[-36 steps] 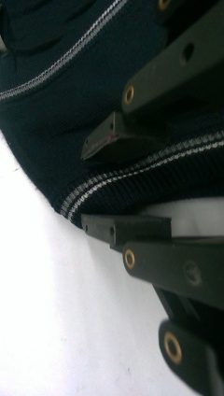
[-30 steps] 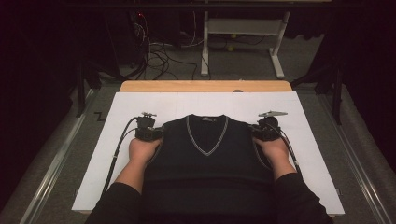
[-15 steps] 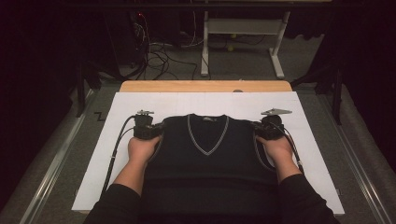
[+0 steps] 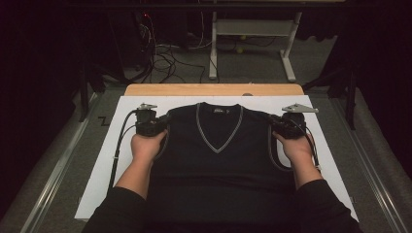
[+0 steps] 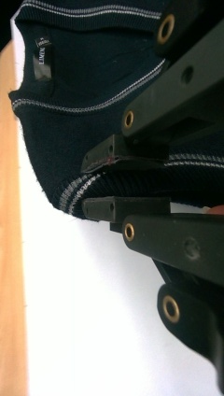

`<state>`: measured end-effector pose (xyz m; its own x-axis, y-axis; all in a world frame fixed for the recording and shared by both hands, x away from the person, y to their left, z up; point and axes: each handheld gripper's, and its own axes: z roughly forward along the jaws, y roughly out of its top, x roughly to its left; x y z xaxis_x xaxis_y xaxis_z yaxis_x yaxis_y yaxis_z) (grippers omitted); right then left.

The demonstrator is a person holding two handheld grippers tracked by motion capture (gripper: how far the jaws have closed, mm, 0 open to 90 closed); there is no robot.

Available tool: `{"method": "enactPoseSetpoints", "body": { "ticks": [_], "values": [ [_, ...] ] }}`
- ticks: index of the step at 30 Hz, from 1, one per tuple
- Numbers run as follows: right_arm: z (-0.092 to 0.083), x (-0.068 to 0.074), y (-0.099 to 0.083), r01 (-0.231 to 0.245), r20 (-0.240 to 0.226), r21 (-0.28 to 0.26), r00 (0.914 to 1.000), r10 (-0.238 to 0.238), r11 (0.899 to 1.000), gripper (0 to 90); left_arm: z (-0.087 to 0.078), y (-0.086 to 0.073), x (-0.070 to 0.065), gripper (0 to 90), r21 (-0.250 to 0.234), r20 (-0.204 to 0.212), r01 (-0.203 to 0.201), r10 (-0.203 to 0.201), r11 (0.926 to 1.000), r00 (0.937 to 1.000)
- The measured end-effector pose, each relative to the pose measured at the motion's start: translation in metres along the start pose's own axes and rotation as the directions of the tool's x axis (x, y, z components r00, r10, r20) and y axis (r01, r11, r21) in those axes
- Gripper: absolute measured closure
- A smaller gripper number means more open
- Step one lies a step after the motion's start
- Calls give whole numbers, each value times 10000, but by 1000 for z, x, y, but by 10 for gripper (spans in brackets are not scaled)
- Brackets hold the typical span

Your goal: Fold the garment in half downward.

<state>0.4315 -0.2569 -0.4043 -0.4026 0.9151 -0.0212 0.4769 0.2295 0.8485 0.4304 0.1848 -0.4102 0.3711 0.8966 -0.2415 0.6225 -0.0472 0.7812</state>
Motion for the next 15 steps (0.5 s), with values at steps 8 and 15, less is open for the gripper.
{"method": "enactPoseSetpoints", "body": {
  "ticks": [8, 15],
  "values": [
    [-11, -2, 26, 54, 105, -672, 9999, -47, 9977, 801, -14, 28, -2, 740, -654, -14, -225, 225, 9976, 9997],
    [-21, -2, 44, 215, 206, -1131, 9996, -193, 9933, 802, -23, 39, -5, 740, -1151, -89, -358, 350, 9927, 9993]
  ]
}}
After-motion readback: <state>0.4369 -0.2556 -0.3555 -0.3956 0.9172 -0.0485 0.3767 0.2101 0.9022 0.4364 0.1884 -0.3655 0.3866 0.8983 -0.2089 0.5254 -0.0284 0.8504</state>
